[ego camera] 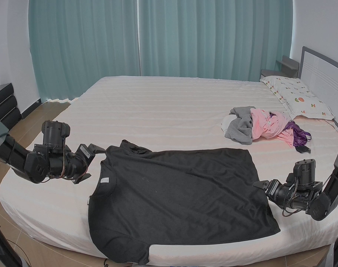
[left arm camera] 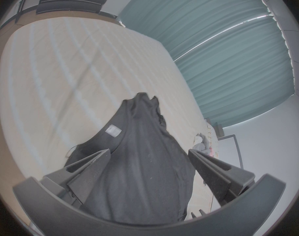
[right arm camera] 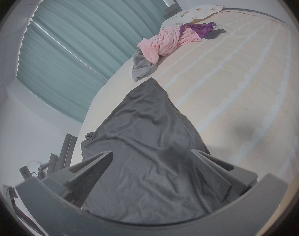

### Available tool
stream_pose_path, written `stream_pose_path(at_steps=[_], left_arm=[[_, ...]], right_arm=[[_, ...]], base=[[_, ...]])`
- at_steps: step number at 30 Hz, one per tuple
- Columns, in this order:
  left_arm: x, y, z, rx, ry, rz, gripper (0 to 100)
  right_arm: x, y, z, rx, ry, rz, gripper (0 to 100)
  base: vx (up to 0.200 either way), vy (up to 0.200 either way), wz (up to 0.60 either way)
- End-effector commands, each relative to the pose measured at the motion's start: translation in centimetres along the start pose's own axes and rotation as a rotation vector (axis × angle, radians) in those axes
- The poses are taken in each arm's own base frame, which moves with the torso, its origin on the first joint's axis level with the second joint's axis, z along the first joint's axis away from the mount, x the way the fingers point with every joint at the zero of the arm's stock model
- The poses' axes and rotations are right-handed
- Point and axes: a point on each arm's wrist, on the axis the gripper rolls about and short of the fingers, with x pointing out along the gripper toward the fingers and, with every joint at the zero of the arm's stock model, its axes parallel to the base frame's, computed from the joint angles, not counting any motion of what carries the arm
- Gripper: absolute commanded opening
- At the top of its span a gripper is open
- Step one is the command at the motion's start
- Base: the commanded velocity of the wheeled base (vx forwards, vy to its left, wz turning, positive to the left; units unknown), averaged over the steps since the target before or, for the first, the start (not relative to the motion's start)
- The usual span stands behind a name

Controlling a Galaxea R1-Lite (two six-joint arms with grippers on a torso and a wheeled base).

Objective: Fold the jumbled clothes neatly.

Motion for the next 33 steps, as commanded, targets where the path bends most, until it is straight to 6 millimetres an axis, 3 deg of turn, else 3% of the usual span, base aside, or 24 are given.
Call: stream_pose_path(at_steps=[1,8,9,10,16,25,33], left_arm=[[5.2,-1.5,1.6,0.013,-0.011,-0.021,100],[10.8,-2.9,3.9,0.037,-0.071,-0.058,100],[10.8,-2.9,3.9,0.037,-0.071,-0.058,100],[12.4,-3.0,4.5,0.061,-0.097,-0.059,100],[16.4,-2.1,5.1,0.129,-0.169,-0.015,100],[18.8,-0.8,6.9,0.177,-0.246,0.021,100],[20.4,0.4,7.1,0.236,-0.259,0.052,100]], right_arm=[[1.2,0.2,0.4,0.007,-0.003,0.005,100],[2.3,0.2,0.4,0.006,0.004,-0.003,100],[2.3,0.2,0.4,0.006,0.004,-0.003,100],[2.4,0.2,0.5,0.006,0.006,-0.002,100],[2.6,0.0,0.3,0.005,0.012,-0.012,100],[3.1,0.1,0.4,-0.005,0.015,-0.011,100],[3.7,0.3,0.6,-0.007,0.009,-0.005,100]], base=[[0.0,0.0,0.0],[0.0,0.0,0.0],[0.0,0.0,0.0],[0.0,0.0,0.0],[0.0,0.0,0.0],[0.0,0.0,0.0],[0.0,0.0,0.0]])
